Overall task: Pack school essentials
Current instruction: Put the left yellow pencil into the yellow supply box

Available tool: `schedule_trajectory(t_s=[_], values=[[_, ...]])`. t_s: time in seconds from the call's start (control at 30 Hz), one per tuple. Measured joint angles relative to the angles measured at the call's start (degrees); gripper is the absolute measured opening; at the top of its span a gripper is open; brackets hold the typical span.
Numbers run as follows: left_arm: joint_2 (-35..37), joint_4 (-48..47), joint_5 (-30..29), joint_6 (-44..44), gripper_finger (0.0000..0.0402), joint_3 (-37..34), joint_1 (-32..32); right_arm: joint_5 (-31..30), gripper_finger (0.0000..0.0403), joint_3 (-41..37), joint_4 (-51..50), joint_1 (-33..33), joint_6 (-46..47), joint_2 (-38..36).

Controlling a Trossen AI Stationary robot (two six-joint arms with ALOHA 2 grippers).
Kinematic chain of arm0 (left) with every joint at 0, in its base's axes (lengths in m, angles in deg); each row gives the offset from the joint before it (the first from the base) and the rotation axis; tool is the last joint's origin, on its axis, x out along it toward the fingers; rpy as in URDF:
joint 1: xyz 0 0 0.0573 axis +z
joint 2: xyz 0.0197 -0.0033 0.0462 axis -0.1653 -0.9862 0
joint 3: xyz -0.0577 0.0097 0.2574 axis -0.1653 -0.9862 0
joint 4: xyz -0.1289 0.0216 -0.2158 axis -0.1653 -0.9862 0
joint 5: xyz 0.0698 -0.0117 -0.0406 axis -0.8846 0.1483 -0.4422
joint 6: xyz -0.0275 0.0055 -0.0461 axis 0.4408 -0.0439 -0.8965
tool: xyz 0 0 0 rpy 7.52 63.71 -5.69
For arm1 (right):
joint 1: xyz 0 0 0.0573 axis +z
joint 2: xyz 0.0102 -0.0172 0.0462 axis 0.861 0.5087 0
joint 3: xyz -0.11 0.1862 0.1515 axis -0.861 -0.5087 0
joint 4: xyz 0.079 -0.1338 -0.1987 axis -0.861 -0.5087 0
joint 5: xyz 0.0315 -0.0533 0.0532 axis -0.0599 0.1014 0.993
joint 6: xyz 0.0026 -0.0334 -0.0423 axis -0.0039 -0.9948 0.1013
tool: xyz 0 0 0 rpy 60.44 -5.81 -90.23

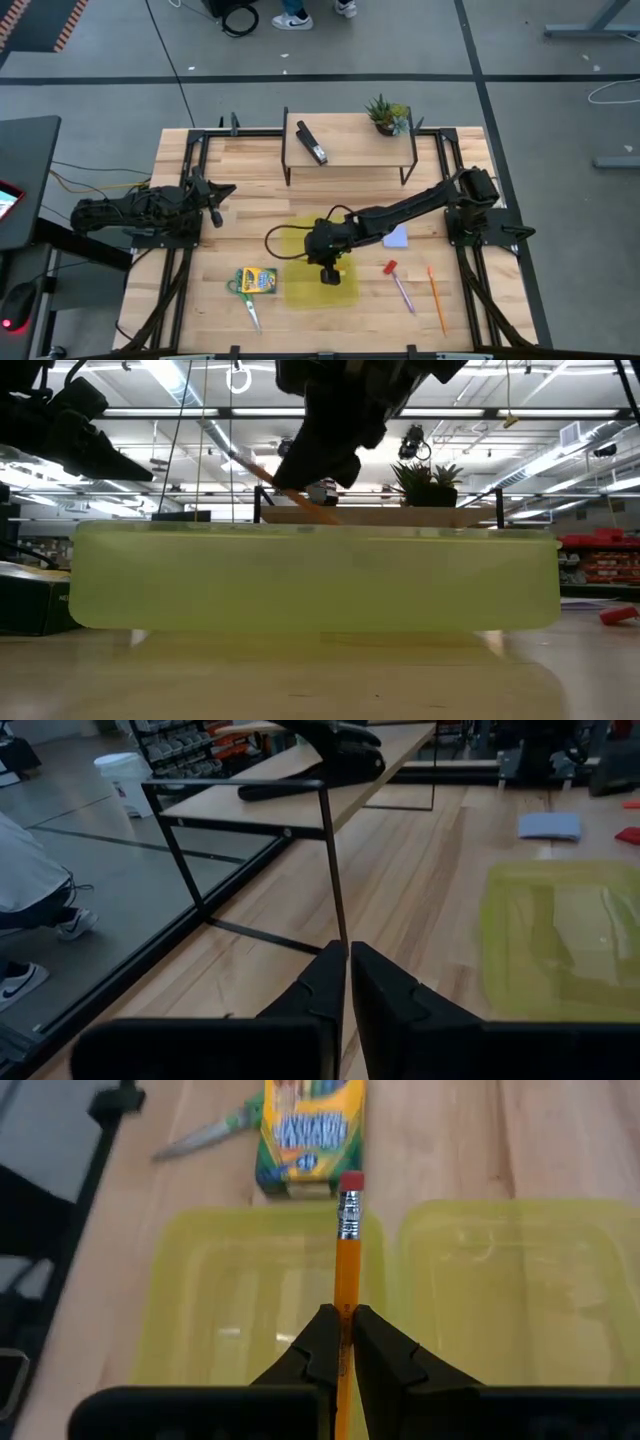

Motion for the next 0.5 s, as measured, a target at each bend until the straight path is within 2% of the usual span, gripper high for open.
schedule_trajectory(t_s=[0.27, 0.5], values=[[0.00, -0.07, 0.05, 0.00, 0.0039, 0.00, 0.00, 0.27, 0.0029, 0.00, -1.19, -0.34, -2.86, 1.93], [0.00, -0.12, 0.10, 0.00, 0.0031, 0.00, 0.00, 0.30, 0.0032, 0.00, -1.20, -0.29, -3.80, 3.40]])
